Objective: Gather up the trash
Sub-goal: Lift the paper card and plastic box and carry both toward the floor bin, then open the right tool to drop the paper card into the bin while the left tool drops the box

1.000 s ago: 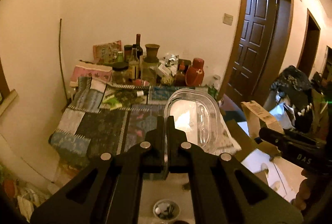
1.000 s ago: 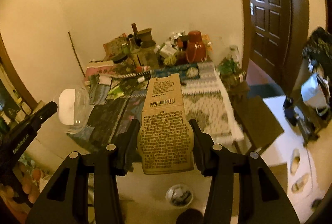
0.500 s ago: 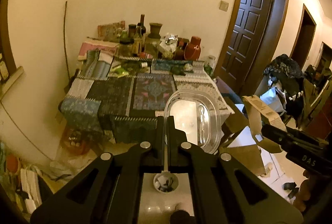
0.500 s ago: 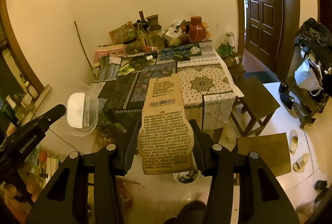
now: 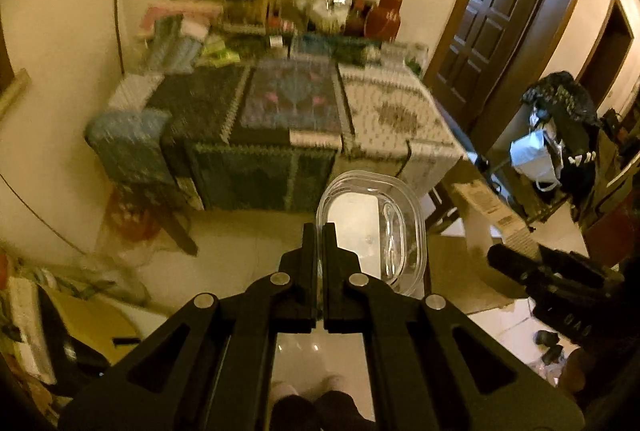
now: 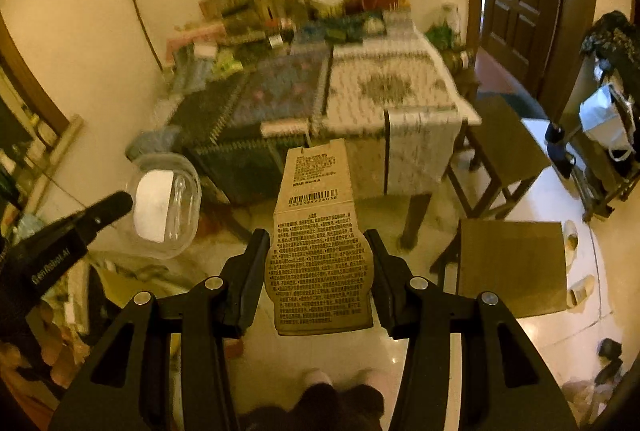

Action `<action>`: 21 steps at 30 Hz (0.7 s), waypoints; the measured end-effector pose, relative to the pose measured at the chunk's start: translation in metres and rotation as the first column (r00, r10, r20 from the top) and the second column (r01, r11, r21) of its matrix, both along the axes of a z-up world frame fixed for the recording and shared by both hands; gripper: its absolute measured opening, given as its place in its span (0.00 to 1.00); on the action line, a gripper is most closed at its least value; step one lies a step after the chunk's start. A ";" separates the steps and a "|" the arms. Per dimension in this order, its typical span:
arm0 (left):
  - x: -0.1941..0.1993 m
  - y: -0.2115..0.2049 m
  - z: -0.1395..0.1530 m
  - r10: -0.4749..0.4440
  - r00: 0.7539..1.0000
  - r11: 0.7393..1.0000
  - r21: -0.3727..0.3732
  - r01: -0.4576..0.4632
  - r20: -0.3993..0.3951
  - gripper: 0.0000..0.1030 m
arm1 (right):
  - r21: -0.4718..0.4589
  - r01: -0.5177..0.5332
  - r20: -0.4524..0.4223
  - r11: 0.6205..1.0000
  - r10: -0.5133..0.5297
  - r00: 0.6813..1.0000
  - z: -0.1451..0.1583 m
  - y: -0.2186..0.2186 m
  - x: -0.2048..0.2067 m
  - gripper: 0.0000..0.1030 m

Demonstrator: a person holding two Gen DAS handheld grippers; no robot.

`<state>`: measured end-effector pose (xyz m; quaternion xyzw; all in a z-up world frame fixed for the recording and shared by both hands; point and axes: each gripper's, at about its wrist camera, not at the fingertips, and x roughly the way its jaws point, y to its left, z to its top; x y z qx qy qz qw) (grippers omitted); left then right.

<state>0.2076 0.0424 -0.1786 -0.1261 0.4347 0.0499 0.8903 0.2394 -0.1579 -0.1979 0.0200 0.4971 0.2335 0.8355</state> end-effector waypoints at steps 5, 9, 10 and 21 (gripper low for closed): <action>0.028 -0.005 -0.077 0.022 0.995 0.999 -0.024 -0.025 -0.097 0.00 | -0.050 -0.039 -0.091 0.998 0.034 0.995 -0.069 0.003 0.015 0.43; 0.045 -0.007 -0.139 0.046 0.987 0.998 -0.026 -0.051 -0.156 0.00 | -0.097 -0.057 -0.138 0.994 0.044 0.990 -0.127 0.006 0.025 0.43; 0.050 -0.007 -0.158 0.051 0.983 0.998 -0.026 -0.057 -0.176 0.00 | -0.109 -0.060 -0.151 0.992 0.043 0.988 -0.143 0.007 0.027 0.43; 0.077 0.009 -0.336 0.071 0.947 0.997 -0.014 -0.079 -0.314 0.00 | -0.124 -0.124 -0.324 0.985 0.078 0.943 -0.329 0.031 0.040 0.43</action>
